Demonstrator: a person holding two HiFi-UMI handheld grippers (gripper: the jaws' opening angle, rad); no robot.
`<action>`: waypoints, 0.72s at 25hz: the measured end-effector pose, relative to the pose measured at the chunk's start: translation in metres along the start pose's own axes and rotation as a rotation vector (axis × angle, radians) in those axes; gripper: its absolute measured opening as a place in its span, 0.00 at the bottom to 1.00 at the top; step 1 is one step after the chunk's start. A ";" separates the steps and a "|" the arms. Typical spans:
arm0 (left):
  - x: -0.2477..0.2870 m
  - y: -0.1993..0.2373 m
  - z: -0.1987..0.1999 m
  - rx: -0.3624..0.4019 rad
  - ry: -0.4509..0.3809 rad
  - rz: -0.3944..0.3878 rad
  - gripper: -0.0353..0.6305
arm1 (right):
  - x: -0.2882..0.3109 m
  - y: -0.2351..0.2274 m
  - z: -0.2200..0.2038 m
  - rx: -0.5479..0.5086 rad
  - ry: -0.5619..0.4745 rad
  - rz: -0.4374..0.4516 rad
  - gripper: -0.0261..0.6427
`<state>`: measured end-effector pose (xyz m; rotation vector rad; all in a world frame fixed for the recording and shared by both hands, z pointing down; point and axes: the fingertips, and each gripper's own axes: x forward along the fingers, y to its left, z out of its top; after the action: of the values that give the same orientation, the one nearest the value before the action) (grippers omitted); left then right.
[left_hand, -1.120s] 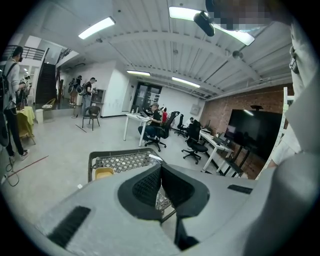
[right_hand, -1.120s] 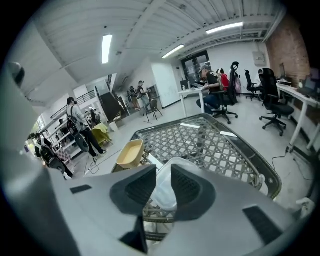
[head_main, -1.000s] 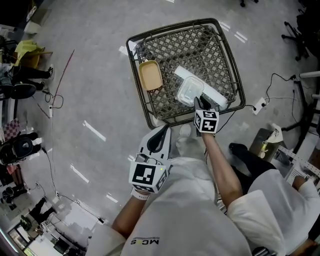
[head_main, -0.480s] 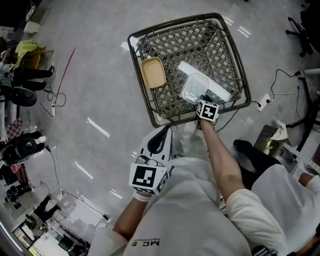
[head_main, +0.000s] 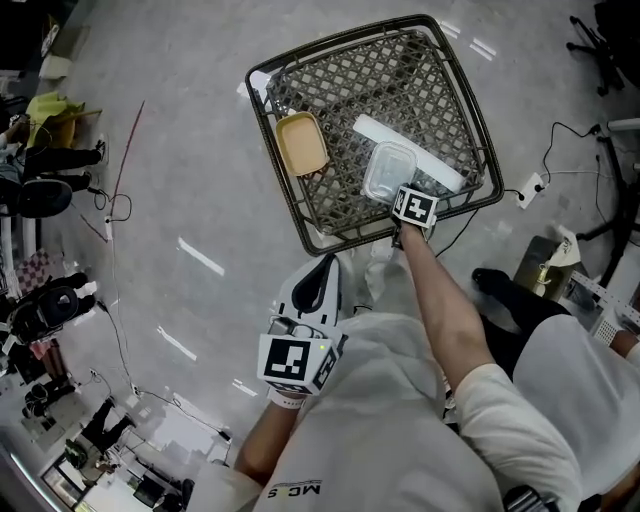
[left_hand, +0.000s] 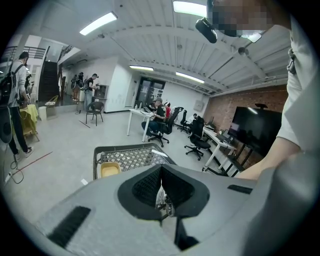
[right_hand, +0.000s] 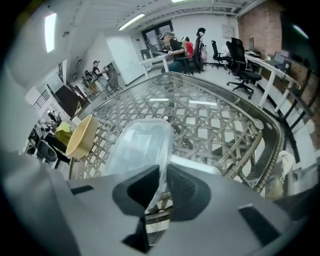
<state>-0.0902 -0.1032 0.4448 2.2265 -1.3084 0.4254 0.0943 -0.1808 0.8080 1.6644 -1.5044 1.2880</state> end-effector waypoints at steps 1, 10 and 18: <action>0.001 -0.001 -0.001 -0.001 0.002 -0.001 0.09 | 0.000 0.000 0.000 -0.021 0.004 -0.004 0.13; 0.000 -0.008 0.000 0.001 -0.006 -0.004 0.09 | -0.002 -0.004 0.000 -0.108 0.000 -0.035 0.08; -0.003 -0.008 0.001 -0.002 -0.010 -0.008 0.09 | -0.011 0.001 0.009 -0.166 -0.054 0.029 0.08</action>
<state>-0.0846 -0.0982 0.4405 2.2346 -1.3048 0.4104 0.0969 -0.1839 0.7944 1.5868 -1.6265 1.1084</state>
